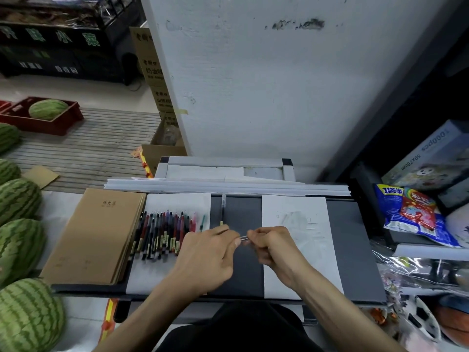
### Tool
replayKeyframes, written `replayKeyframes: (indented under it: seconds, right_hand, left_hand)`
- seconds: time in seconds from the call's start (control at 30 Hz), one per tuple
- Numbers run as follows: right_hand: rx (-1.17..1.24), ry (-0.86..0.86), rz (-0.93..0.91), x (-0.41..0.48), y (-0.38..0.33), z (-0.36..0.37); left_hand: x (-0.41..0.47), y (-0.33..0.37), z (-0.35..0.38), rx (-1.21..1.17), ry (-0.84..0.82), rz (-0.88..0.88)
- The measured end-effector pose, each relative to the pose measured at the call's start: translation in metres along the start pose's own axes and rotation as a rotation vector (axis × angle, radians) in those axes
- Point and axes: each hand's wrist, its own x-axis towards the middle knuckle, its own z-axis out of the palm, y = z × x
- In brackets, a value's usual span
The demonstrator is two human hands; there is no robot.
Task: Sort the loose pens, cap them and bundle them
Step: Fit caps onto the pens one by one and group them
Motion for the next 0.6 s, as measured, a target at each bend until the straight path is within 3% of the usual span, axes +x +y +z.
replayKeyframes:
  seconds: [0.1, 0.33, 0.47, 0.6]
  right_hand:
    - [0.219, -0.041, 0.024, 0.001, 0.007, 0.005]
    - [-0.046, 0.110, -0.029, 0.029, 0.028, 0.017]
    - [-0.058, 0.155, 0.015, 0.063, 0.028, 0.014]
    - [-0.291, 0.228, -0.006, 0.096, 0.028, 0.017]
  left_hand:
    - [0.002, 0.004, 0.014, -0.217, 0.021, -0.139]
    - [-0.002, -0.009, 0.053, -0.422, -0.041, -0.346]
    - [0.005, -0.037, 0.060, -0.350, -0.107, -0.540]
    - [0.016, -0.069, 0.063, -0.108, -0.147, -0.596]
